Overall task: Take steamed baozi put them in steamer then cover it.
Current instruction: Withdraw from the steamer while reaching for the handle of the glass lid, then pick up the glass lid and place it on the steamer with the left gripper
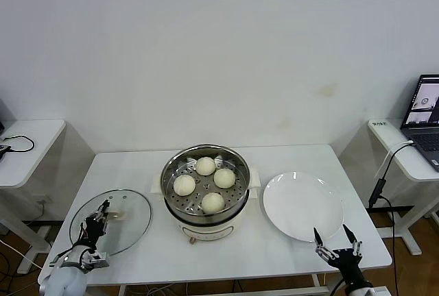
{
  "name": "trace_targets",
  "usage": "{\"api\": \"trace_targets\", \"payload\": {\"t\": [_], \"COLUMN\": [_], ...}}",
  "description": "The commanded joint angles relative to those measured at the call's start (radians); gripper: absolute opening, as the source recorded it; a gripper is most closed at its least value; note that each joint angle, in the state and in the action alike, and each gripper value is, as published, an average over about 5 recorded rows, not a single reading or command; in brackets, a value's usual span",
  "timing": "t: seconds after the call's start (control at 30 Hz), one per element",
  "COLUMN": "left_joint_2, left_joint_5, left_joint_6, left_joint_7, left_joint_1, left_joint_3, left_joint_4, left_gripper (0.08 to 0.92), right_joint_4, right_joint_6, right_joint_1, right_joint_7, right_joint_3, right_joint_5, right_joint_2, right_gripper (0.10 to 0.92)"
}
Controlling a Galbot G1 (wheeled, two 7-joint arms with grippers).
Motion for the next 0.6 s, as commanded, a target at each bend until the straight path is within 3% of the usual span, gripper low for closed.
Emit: {"api": "trace_targets", "payload": {"t": [0.03, 0.27, 0.6], "left_joint_2": [-0.013, -0.022, 0.053], "left_joint_5": [-0.026, 0.005, 0.109], "left_joint_6": [-0.021, 0.054, 0.213], "left_joint_7": [-0.083, -0.107, 0.108], "left_joint_1": [0.022, 0.091, 0.152], "left_joint_3": [-0.019, -0.064, -0.150], "left_joint_4": [-0.031, -0.193, -0.438], "left_gripper": [0.157, 0.144, 0.144], "right_joint_4": [-0.001, 0.000, 0.007], "right_joint_6": [-0.001, -0.003, -0.004], "right_joint_1": [0.002, 0.007, 0.000], "right_joint_7": [0.000, -0.002, -0.005], "right_joint_3": [-0.004, -0.008, -0.017], "right_joint_5": [0.000, -0.001, -0.012], "right_joint_2": [-0.002, -0.007, -0.018], "right_gripper": [0.823, 0.823, 0.823]}}
